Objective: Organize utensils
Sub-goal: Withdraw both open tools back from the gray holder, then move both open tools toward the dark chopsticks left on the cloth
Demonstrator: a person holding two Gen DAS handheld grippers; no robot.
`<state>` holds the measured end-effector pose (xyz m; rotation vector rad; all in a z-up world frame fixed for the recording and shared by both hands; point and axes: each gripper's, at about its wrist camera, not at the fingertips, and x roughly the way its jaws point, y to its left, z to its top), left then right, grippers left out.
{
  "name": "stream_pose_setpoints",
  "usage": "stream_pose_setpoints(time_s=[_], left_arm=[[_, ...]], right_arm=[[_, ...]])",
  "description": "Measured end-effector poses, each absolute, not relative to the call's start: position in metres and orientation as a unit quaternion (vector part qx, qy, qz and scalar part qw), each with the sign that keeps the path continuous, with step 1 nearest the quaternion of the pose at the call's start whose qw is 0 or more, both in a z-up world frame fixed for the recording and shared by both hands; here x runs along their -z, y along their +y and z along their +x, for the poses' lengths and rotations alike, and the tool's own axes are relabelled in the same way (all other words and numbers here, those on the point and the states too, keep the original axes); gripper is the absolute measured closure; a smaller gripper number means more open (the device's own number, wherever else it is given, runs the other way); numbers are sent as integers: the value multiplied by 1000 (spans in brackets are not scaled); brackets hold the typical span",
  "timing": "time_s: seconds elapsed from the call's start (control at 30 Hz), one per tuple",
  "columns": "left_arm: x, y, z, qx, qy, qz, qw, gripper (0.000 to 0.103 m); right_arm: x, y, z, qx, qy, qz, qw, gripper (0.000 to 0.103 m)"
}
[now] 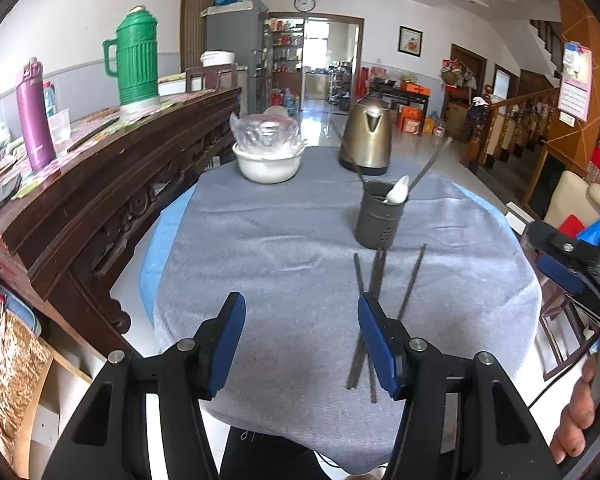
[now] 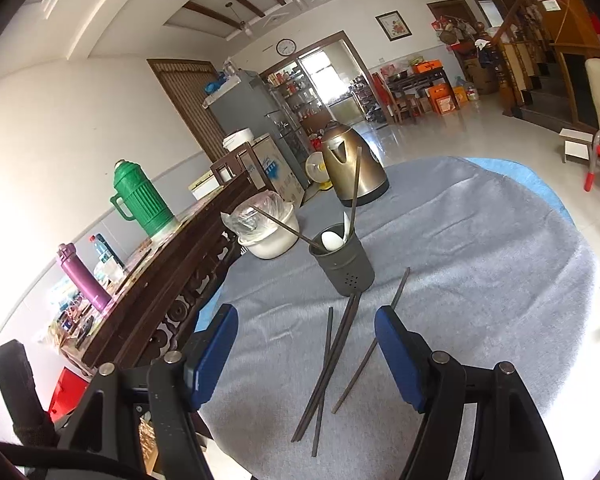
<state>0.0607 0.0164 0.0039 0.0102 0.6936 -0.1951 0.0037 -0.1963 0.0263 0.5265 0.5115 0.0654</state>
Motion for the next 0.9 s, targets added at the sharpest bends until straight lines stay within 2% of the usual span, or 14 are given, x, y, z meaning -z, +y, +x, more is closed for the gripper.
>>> stream_pose_setpoints(time_s=[0.23, 0.3, 0.4, 0.57, 0.9], left_arm=[[23, 23, 75, 94, 374, -2, 923, 43], [32, 24, 80, 95, 385, -3, 918, 43], [45, 26, 88, 96, 398, -3, 913, 43], [77, 34, 106, 94, 432, -9, 897, 43], [99, 37, 130, 91, 444, -10, 891, 43]], right_arm=[[-12, -209, 8, -21, 264, 272, 925, 30], [-6, -208, 15, -15, 275, 265, 924, 42], [8, -209, 30, -15, 299, 268, 916, 54], [39, -207, 54, -3, 340, 270, 901, 61], [78, -186, 107, -8, 398, 242, 885, 63]])
